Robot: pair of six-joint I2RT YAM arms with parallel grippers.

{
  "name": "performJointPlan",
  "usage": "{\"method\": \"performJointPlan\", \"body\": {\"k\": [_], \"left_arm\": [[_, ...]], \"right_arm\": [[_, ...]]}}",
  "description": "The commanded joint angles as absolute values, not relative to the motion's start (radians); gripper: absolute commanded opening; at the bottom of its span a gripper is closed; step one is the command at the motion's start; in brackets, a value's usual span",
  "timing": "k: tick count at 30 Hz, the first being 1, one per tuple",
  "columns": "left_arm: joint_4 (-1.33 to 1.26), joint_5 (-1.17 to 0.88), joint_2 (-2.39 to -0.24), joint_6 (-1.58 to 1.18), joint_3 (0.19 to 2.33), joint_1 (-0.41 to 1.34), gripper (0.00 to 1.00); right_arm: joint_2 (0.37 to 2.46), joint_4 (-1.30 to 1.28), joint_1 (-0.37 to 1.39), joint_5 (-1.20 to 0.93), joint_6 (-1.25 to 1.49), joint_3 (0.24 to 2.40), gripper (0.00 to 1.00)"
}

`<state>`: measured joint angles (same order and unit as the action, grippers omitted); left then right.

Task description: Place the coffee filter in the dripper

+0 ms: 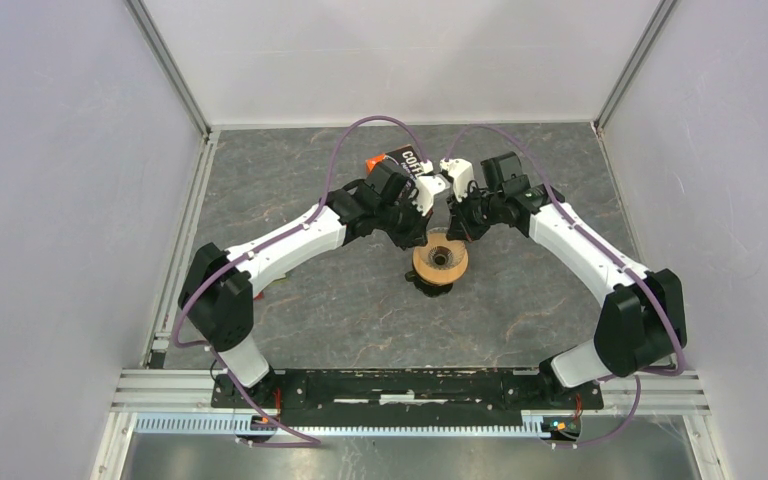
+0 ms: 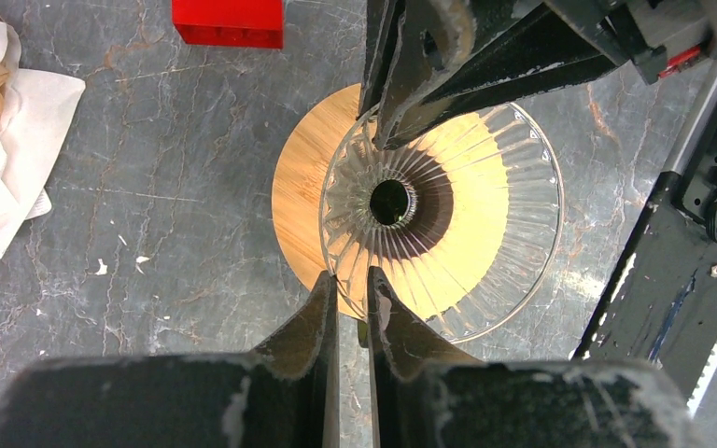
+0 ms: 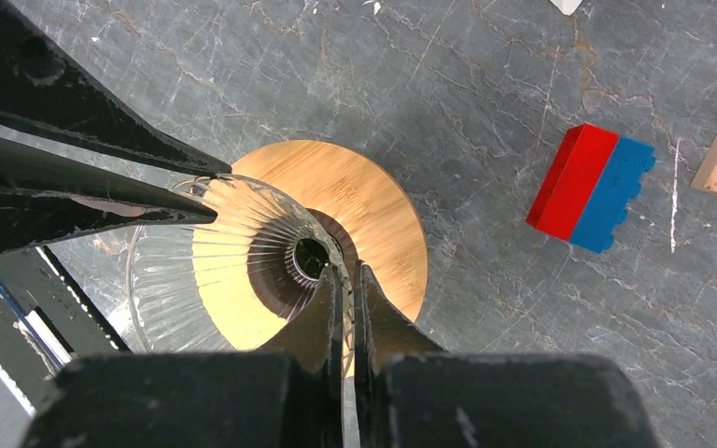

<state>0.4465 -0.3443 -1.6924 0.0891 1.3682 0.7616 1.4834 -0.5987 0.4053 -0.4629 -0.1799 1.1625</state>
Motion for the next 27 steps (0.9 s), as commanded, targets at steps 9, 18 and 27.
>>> {"method": "performJointPlan", "body": {"k": [9,18,27], "left_arm": [[0.448,-0.377,-1.763,-0.113,1.35,0.742,0.02],[0.468,-0.366,-1.72,-0.084,1.356,0.741,0.07],[0.476,-0.359,-1.701,-0.067,1.35,0.739,0.09]], "right_arm": [[1.51,-0.578,0.463,-0.571,-0.367,1.083,0.0],[1.497,-0.534,0.463,-0.642,-0.323,1.081,0.01],[1.509,-0.54,0.463,-0.68,-0.31,1.105,0.03]]}}
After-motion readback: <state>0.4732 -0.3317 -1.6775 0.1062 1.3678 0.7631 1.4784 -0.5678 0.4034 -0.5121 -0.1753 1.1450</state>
